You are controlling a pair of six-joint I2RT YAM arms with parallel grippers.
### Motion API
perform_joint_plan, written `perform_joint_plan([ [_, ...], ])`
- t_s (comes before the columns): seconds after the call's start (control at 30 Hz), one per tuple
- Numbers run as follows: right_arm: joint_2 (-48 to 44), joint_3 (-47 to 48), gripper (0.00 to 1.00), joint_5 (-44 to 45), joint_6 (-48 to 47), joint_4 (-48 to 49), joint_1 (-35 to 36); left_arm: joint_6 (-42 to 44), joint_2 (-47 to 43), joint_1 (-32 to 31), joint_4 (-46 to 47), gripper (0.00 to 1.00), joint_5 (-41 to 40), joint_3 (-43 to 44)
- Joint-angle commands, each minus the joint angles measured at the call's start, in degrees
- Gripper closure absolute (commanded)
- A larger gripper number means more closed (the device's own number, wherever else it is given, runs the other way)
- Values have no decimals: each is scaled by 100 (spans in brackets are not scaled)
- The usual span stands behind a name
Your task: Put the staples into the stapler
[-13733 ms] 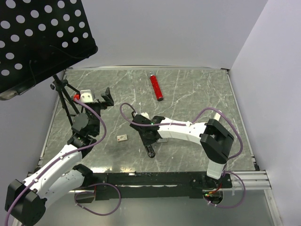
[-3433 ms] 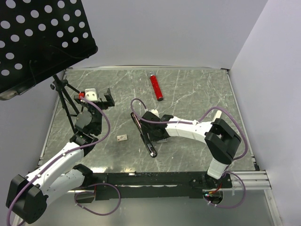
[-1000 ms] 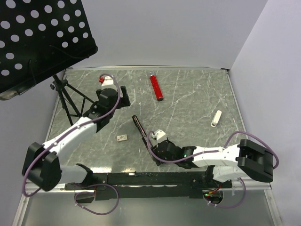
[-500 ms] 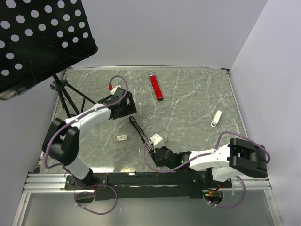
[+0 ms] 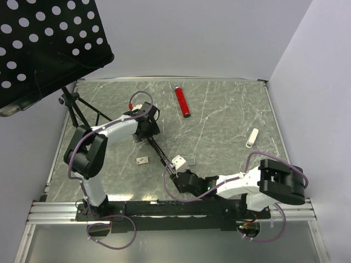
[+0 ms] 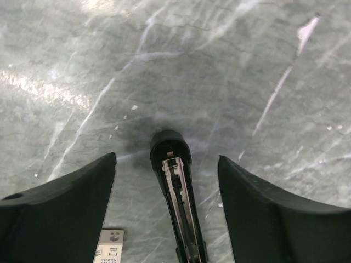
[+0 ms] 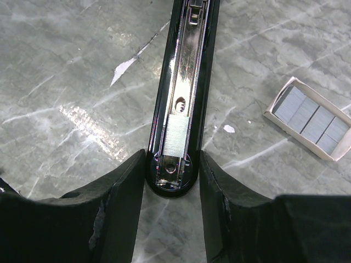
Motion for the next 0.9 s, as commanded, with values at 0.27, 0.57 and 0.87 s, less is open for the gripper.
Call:
perform_joint_plan([
  [0.27,321,133,85,-194,-116,-204,-69,-539,431,328,181,35,432,-121],
  [0.57,374,186,85,-238,-125,-222,-121,-600,572,337,137,72,573,-147],
  [0.87,119,221,85,-308,-159,-283,-262,-750,-385,302,110,88,521,-515],
])
